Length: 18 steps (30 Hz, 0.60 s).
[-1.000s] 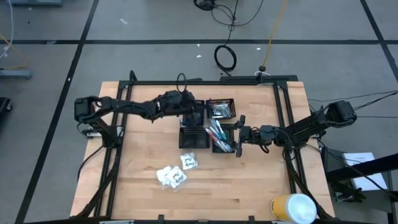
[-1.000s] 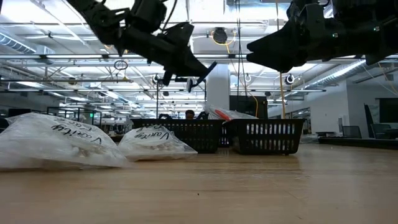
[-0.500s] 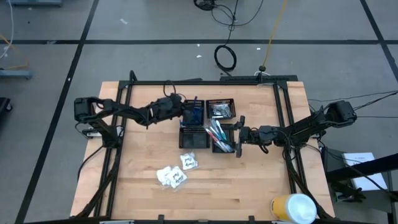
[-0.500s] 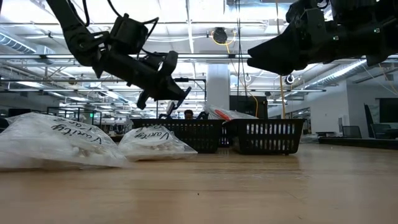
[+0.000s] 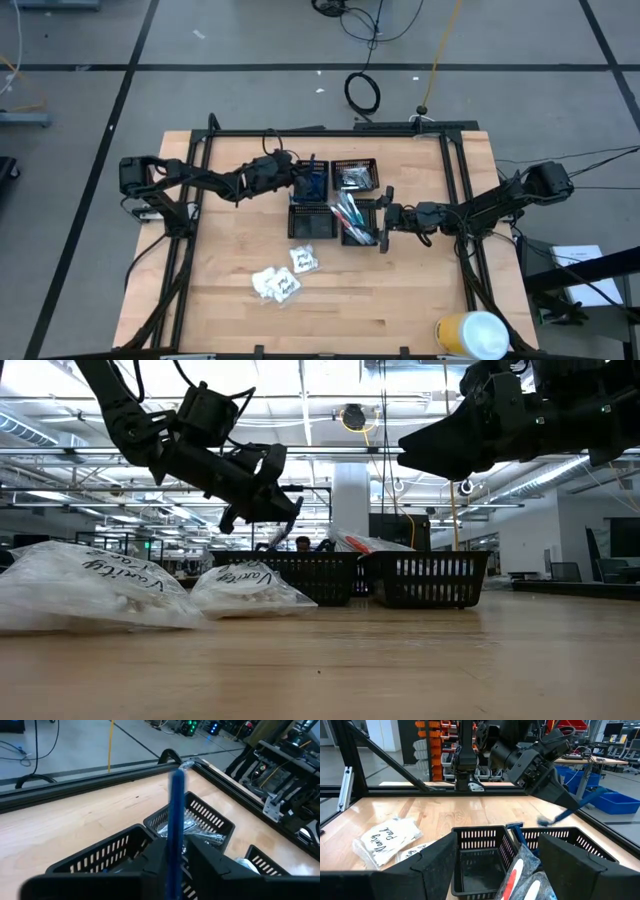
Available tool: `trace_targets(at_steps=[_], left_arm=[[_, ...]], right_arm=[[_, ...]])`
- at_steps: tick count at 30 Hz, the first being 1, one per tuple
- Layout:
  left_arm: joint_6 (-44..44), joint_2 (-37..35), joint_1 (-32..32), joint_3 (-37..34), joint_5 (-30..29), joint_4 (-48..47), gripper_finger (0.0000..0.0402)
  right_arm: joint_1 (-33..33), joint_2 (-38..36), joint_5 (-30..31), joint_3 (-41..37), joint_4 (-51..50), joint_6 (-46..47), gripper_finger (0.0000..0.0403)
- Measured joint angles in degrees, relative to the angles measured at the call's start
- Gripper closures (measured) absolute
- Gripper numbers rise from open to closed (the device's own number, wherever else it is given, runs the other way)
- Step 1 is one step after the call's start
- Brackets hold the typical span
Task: Pick & Place Travel size toiletries
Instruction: Put the blue razor into the top left black bin, then put the white cotton pack into the bottom left black bin
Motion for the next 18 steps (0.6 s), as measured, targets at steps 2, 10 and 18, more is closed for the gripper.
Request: trace_targets(at_steps=[2,10,18], left_arm=[[0.2,0.0,0.0,0.0,0.0,0.0,0.0311],[9.6,-0.2,-0.1,0.0,3.5,0.0,0.0216],[23.3,-14.6,-9.0,3.5,10.5,-20.3,0.0207]], right_arm=[[0.0,0.0,0.0,0.0,0.0,0.0,0.0140],[0.0,0.0,0.0,0.0,0.0,0.0,0.0140],[0.0,0.0,0.0,0.0,-0.8,1.3,0.0140]])
